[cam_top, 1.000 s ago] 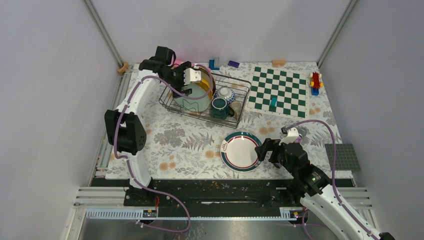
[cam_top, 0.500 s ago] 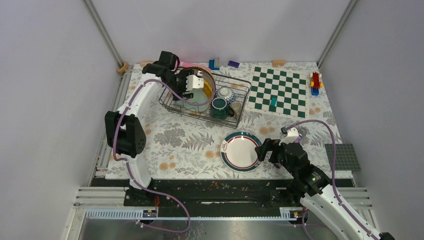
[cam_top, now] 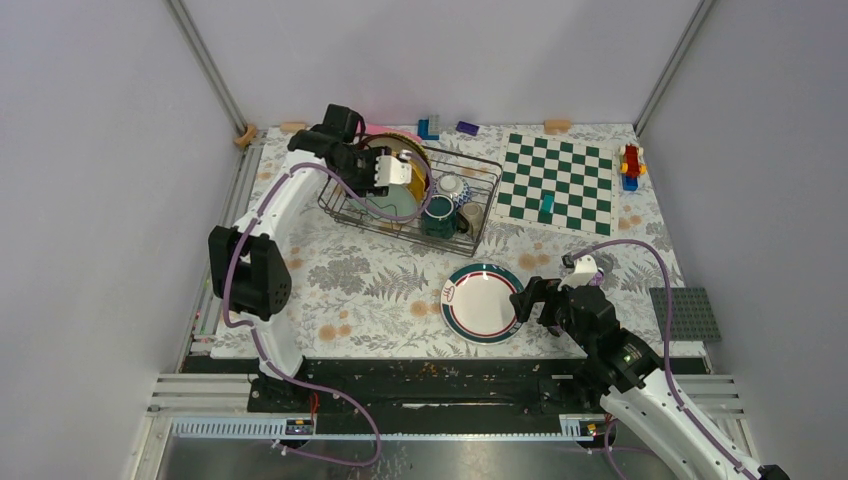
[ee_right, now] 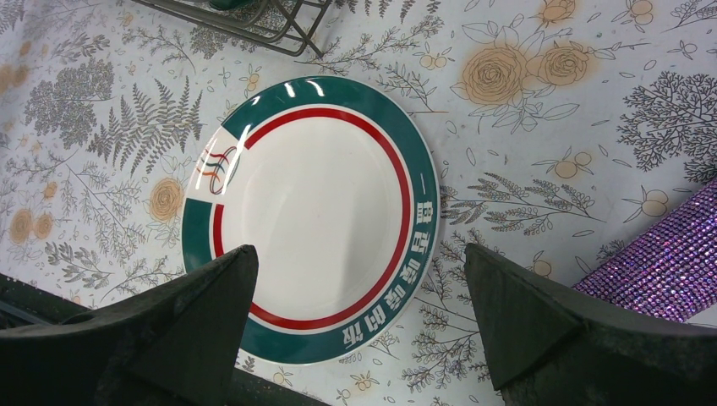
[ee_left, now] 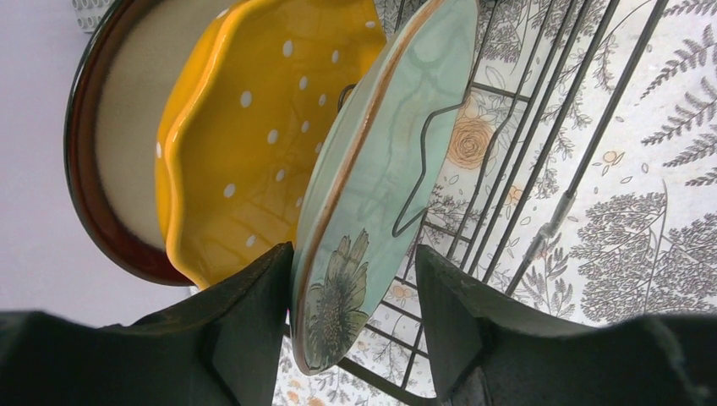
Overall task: Unload the mixed dishes from the dish rack
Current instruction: Pick up the plate from the dish rack.
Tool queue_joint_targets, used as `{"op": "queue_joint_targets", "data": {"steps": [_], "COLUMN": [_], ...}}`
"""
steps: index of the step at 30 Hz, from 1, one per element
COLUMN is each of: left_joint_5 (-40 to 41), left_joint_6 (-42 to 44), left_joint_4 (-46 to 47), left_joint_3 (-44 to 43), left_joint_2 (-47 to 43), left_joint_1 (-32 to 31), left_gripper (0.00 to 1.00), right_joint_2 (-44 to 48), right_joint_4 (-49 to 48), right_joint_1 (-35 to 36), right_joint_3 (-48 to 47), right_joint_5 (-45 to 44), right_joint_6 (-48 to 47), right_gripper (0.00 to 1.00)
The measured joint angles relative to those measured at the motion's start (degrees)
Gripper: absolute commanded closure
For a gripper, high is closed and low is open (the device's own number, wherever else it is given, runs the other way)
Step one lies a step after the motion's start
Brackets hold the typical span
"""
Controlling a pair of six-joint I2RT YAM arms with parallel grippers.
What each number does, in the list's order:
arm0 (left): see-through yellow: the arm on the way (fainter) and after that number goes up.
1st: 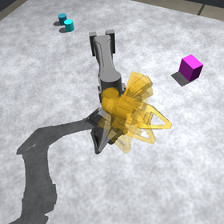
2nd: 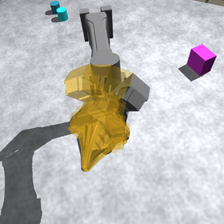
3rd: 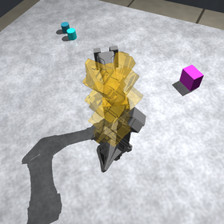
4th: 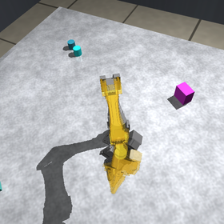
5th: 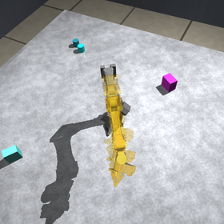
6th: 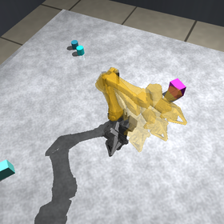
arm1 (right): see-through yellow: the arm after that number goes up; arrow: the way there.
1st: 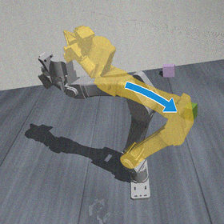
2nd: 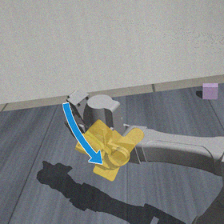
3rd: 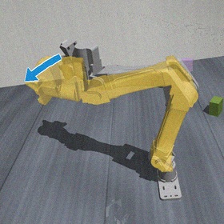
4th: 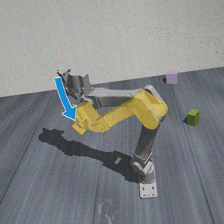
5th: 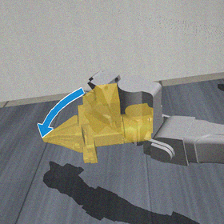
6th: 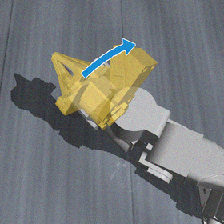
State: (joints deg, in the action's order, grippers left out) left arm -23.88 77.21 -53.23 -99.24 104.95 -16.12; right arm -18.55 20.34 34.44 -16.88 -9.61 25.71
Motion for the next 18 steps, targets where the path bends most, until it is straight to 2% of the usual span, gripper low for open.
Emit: {"op": "queue_joint_targets", "data": {"steps": [12, 18], "left_joint_5": [8.7, 15.3], "left_joint_6": [0.9, 1.0], "left_joint_4": [2.3, 7.1], "left_joint_3": [0.0, 2.8], "left_joint_2": [0.7, 0.8], "left_joint_1": [-3.2, -4.7], "left_gripper": [0.58, 0.66], "right_joint_2": [-0.8, -0.7], "right_joint_4": [0.0, 0.0], "right_joint_1": [0.0, 0.0], "right_joint_3": [0.0, -0.1], "right_joint_5": [-0.4, -0.4], "right_joint_6": [0.0, 0.0], "right_gripper": [0.00, 0.00]}}
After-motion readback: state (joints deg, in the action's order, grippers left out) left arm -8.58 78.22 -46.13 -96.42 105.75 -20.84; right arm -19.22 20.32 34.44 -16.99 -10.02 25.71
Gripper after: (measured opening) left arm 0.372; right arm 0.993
